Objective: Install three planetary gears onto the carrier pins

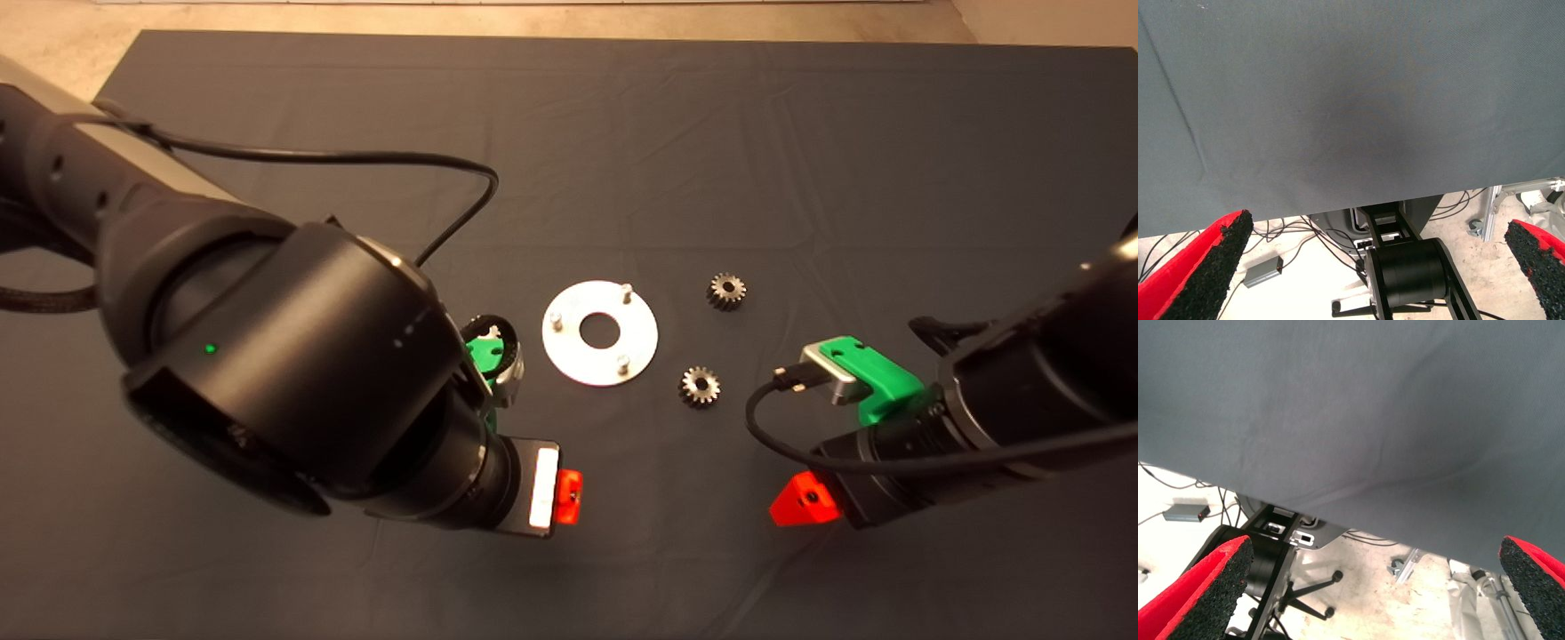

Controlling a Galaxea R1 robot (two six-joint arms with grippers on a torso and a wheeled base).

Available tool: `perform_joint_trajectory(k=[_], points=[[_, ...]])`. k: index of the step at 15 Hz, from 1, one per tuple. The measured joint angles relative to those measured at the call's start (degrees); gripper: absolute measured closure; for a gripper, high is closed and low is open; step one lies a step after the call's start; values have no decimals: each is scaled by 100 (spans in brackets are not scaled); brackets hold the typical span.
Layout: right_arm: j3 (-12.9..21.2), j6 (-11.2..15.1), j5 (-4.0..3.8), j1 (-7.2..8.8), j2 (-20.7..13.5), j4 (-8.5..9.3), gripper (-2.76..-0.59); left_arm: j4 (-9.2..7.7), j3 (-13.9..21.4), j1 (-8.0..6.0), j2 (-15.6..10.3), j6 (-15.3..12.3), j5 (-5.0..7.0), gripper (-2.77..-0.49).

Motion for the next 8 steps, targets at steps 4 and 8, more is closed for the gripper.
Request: perform_joint_trajectory(k=[4,8], points=[[-635,-729,0,-223,-2,-59,-276,-1,1,-2,-2,4,-1,-277],[-1462,-1598,4,-666,1,-329,-276,-6,4,-4,-4,4,-4,-277]])
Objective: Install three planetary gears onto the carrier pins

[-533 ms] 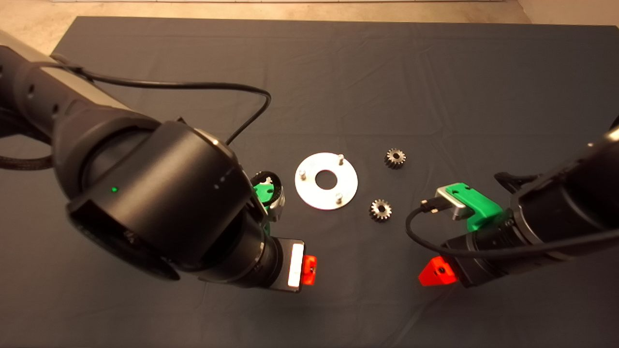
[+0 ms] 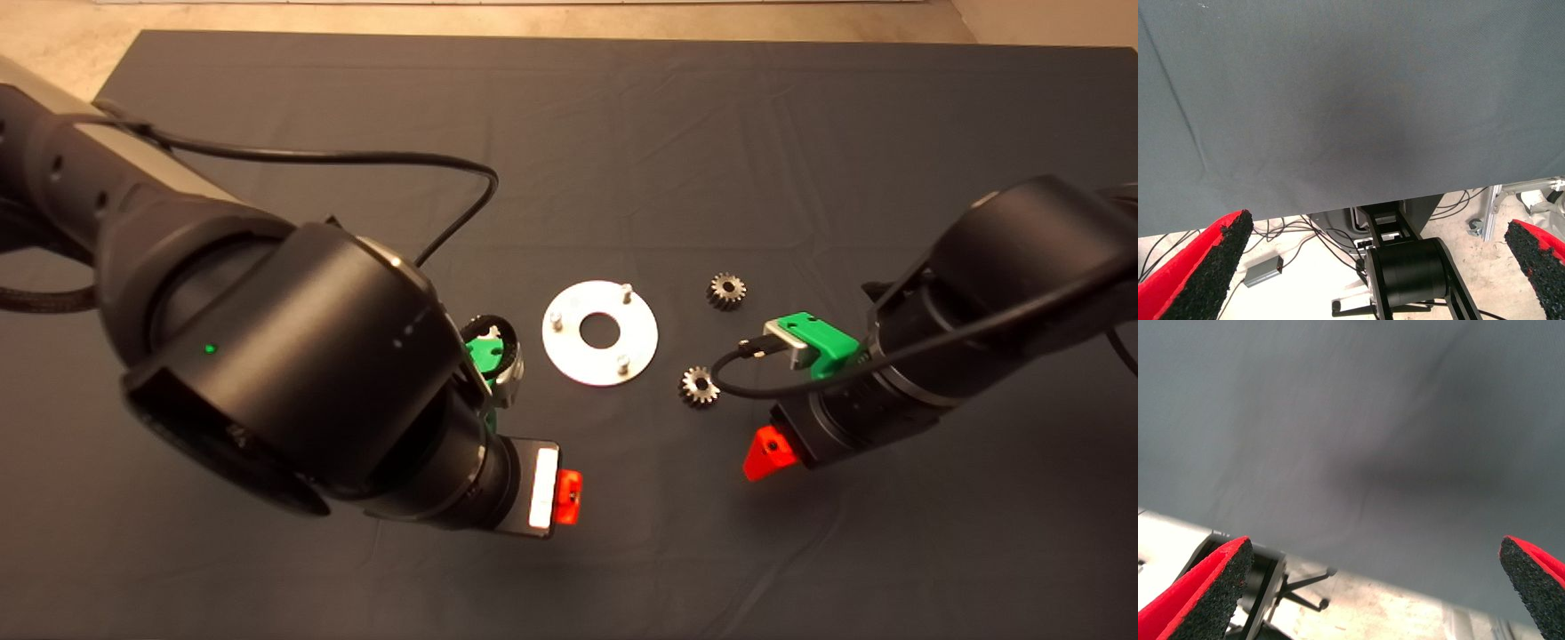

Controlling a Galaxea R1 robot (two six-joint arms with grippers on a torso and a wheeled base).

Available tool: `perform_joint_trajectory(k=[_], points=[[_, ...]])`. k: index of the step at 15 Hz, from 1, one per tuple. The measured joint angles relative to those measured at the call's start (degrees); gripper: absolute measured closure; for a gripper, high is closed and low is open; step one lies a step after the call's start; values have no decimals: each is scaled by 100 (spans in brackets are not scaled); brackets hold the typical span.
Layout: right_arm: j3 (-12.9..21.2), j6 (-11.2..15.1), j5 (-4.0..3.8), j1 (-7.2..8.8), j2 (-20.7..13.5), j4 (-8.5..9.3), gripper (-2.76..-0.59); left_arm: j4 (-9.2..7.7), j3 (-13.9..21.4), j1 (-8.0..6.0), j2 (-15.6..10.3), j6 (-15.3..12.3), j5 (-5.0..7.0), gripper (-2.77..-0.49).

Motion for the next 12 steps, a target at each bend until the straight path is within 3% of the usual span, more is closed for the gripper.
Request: perform_joint_trajectory(k=[2,4,8,12], points=[[-390,-421,-1,-295,2,-318,-276,-6,13,1,0,0,2,-277],[-594,-649,-6,-477,18,-508,-276,-8,13,2,-1,0,0,-277],[-740,-854,-6,-585,242,-823,-276,-8,20,1,-2,0,0,-277],[-778,-913,-4,-605,596,-920,-276,-8,21,2,-2,0,2,-277]])
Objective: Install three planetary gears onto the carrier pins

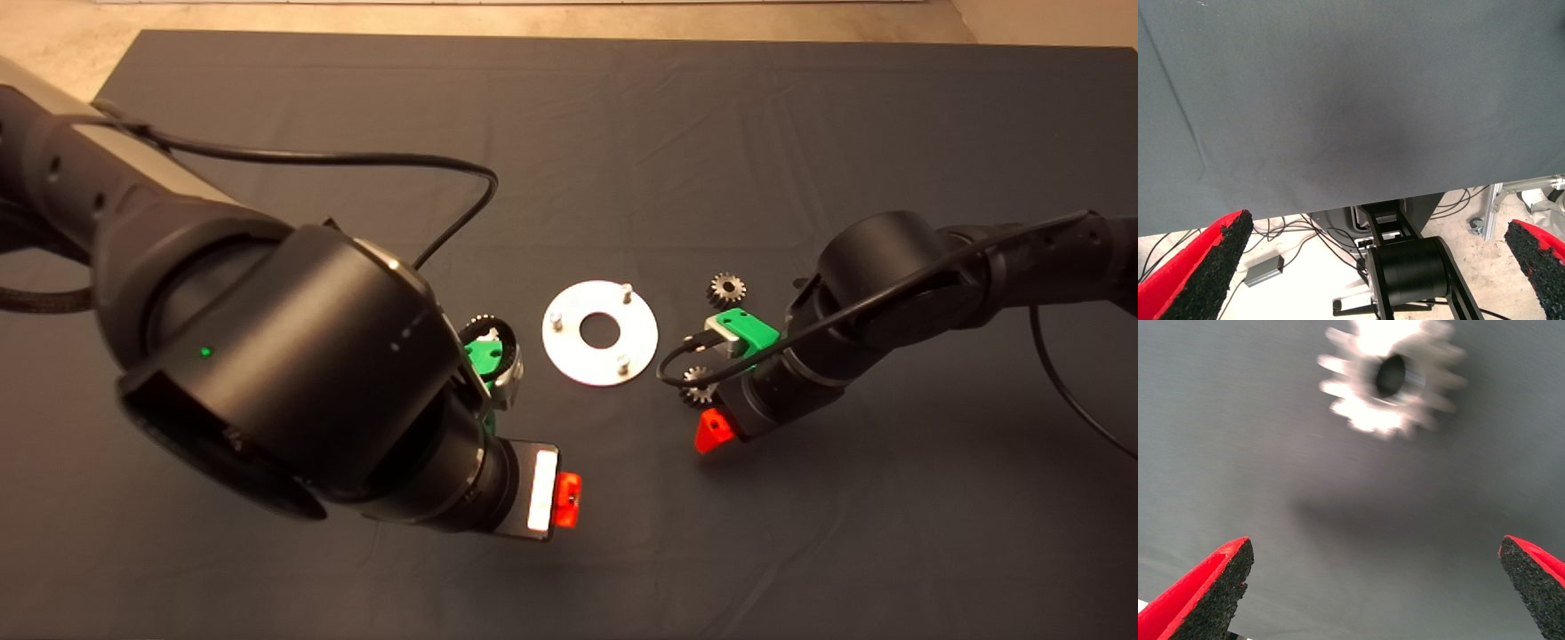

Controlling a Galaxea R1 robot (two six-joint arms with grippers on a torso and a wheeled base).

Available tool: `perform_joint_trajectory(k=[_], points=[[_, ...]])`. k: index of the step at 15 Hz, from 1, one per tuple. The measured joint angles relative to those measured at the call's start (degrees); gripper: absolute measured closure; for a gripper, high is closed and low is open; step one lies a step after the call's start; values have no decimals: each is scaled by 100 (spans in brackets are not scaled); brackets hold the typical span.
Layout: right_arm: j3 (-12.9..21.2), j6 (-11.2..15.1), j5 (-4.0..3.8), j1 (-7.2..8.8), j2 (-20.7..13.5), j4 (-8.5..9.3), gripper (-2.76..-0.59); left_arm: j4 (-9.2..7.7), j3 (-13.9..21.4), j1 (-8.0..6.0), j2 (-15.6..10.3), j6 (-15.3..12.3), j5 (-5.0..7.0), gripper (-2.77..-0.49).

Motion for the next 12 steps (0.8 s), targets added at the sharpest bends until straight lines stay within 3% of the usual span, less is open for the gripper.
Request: perform_joint_trajectory(k=[5,12], points=[[-110,-88,17,0,248,-83,-276,0,32,0,0,0,-2,-277],[-819,-570,15,-12,362,-313,-276,-1,78,-1,0,0,-2,-277]])
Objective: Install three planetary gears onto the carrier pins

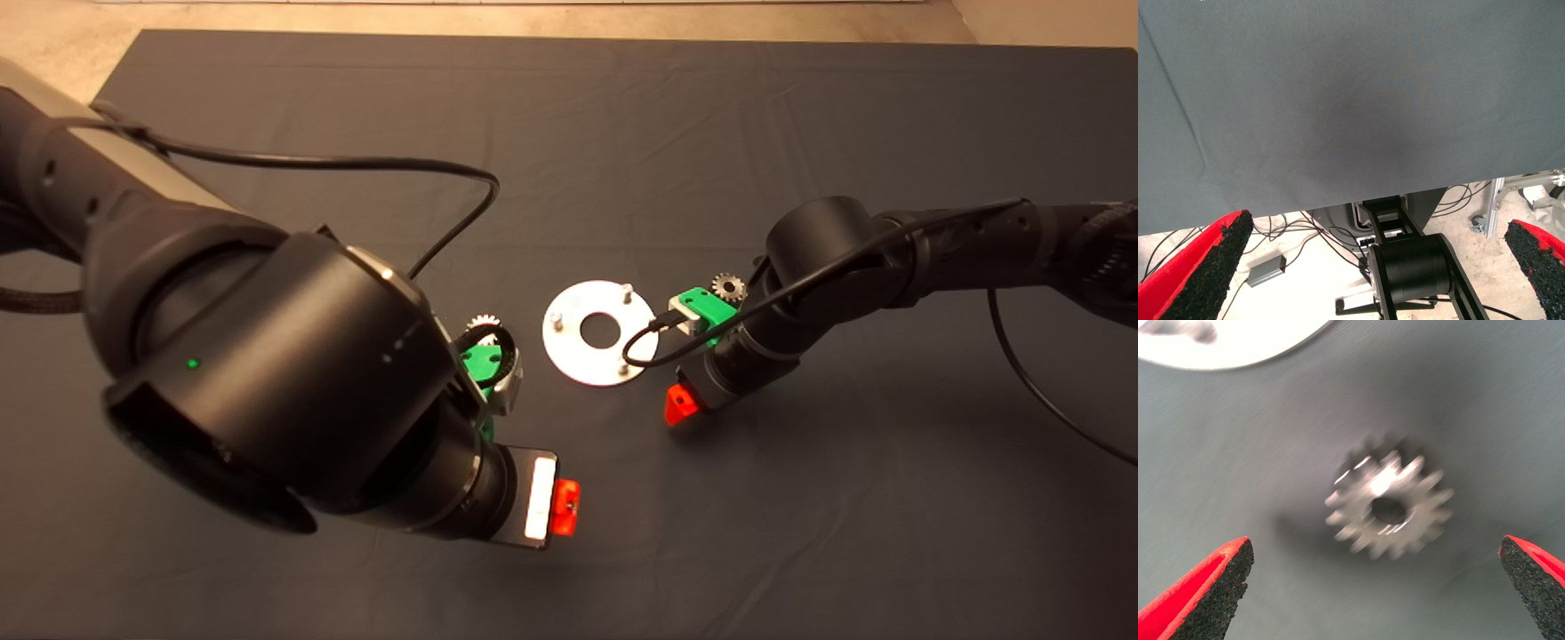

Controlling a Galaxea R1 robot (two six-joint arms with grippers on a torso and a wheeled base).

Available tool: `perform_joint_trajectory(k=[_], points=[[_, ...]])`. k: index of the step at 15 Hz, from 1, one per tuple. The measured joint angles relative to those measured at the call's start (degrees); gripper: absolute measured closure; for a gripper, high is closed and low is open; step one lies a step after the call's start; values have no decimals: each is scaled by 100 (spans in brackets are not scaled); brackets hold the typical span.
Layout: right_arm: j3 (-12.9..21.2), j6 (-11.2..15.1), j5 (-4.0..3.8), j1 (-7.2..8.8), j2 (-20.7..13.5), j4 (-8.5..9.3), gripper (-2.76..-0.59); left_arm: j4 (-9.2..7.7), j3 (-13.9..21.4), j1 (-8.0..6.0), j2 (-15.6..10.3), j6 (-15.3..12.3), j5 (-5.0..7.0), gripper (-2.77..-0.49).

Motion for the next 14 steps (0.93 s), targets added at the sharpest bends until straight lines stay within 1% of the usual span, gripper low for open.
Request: perform_joint_trajectory(k=[2,4,6,9,14], points=[[-139,-67,-17,0,65,-55,-276,-2,0,1,2,0,2,-277],[-210,-100,-11,-5,172,-122,-276,1,2,1,0,0,0,-277],[-260,-116,13,-22,224,-171,-276,0,13,1,0,0,0,-277],[-334,-130,-1,-66,234,-207,-276,1,13,-1,2,0,0,-277],[-362,-133,2,-71,267,-231,-276,0,13,-2,0,0,1,-277]])
